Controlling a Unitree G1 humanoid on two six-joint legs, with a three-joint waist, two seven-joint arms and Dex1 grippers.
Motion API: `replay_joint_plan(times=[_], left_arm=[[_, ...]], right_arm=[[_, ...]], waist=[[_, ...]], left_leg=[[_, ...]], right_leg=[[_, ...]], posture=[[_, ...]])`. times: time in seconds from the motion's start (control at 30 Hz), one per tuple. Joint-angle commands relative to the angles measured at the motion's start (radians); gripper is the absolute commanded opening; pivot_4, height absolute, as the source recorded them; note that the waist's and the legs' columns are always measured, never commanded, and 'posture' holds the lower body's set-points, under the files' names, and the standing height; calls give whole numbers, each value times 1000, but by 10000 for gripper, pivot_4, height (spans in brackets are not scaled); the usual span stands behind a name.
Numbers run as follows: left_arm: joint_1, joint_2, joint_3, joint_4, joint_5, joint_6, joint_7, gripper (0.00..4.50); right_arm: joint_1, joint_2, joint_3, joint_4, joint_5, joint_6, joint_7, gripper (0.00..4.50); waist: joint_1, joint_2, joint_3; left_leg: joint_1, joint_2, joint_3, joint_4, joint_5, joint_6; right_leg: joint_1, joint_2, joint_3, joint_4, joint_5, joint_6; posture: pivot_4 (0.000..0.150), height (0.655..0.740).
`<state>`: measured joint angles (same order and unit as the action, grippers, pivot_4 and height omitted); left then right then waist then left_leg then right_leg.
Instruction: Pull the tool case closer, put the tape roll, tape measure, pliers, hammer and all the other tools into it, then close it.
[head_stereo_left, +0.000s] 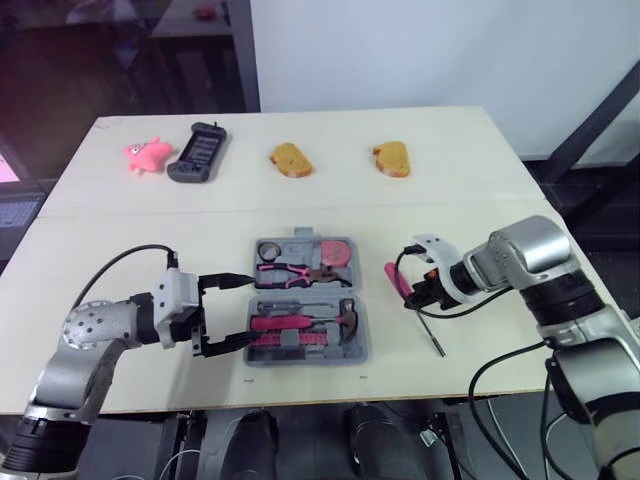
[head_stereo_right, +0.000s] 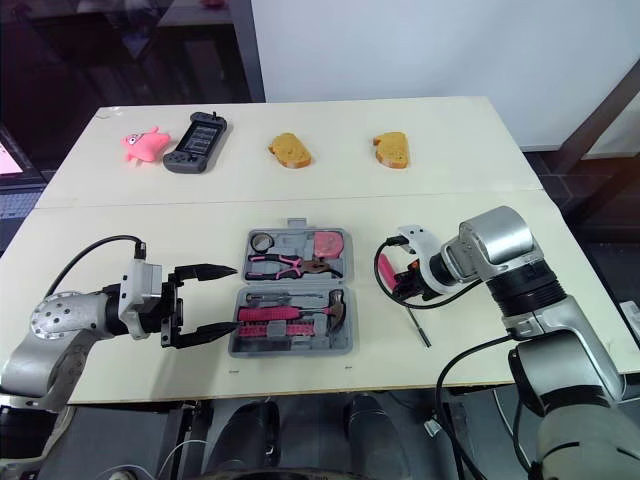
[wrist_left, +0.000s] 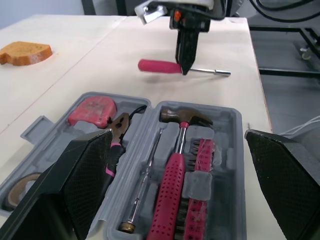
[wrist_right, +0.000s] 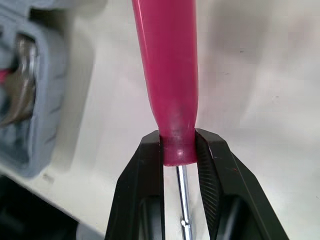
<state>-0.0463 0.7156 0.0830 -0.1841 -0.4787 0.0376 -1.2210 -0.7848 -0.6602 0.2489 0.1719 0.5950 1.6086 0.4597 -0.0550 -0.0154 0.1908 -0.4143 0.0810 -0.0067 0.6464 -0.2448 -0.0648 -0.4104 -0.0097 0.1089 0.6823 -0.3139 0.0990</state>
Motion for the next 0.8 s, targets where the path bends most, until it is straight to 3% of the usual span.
replay_joint_plan(times=[0.03, 0.13, 0.4, 0.43, 0.6, 0.67, 0.73, 0.8], left_arm=[[3, 3, -2, -18, 4, -10, 0, 45000], [2, 4, -3, -20, 4, -4, -2, 45000], [3, 10, 0, -24, 1, 11, -5, 45000], [4, 13, 1, -24, 0, 18, -5, 45000], [1, 19, 2, -24, -3, 30, -9, 45000], [0, 22, -1, -23, -7, 41, -10, 45000], [-1, 22, -3, -23, -8, 44, -10, 45000], [-2, 20, -7, -23, -5, 47, -7, 45000]], right_arm=[[52, 63, -112, -29, 79, 6, -230, 3899], [84, 106, -179, -30, 117, 6, -372, 3899], [88, 112, -269, -85, 299, 6, -569, 42256], [71, 83, -278, -109, 362, 6, -583, 44531], [101, -83, -312, -300, 669, 6, -654, 44531], [156, -90, -375, -421, 751, 6, -668, 44531], [206, -80, -404, -525, 776, 2, -678, 44531], [292, -83, -388, -681, 710, -55, -678, 44531]], waist=[[-4, 0, 0], [-12, -2, -1], [-13, -3, -2], [-13, -3, -2], [-13, -1, 0], [-13, -2, -1], [-16, -2, -1], [-14, -2, -1]], left_leg=[[0, 0, 0, 0, 0, 0], [0, 0, 0, 0, 0, 0], [3, 0, 0, 0, 0, 0], [2, 0, 0, 0, 0, 0], [-2, 0, 0, -1, 0, 0], [-2, 0, -1, -1, -1, 2], [-2, 1, -2, -2, -2, 3], [-2, 1, -2, -2, -2, 3]], right_leg=[[0, 0, 0, 0, 0, 0], [1, 0, 0, 0, 0, 0], [3, 0, 0, 0, 0, 0], [3, 0, 0, 0, 0, 0], [-1, 0, 0, 0, 0, 1], [-1, 0, 0, 0, 0, 1], [-1, 1, -1, 0, -1, 1], [-2, 1, -1, 0, -1, 1]], posture=[[1500, 7400], [1500, 7400], [1500, 7400], [1500, 7400], [1500, 7400], [1500, 7400], [1500, 7400], [1500, 7400]])
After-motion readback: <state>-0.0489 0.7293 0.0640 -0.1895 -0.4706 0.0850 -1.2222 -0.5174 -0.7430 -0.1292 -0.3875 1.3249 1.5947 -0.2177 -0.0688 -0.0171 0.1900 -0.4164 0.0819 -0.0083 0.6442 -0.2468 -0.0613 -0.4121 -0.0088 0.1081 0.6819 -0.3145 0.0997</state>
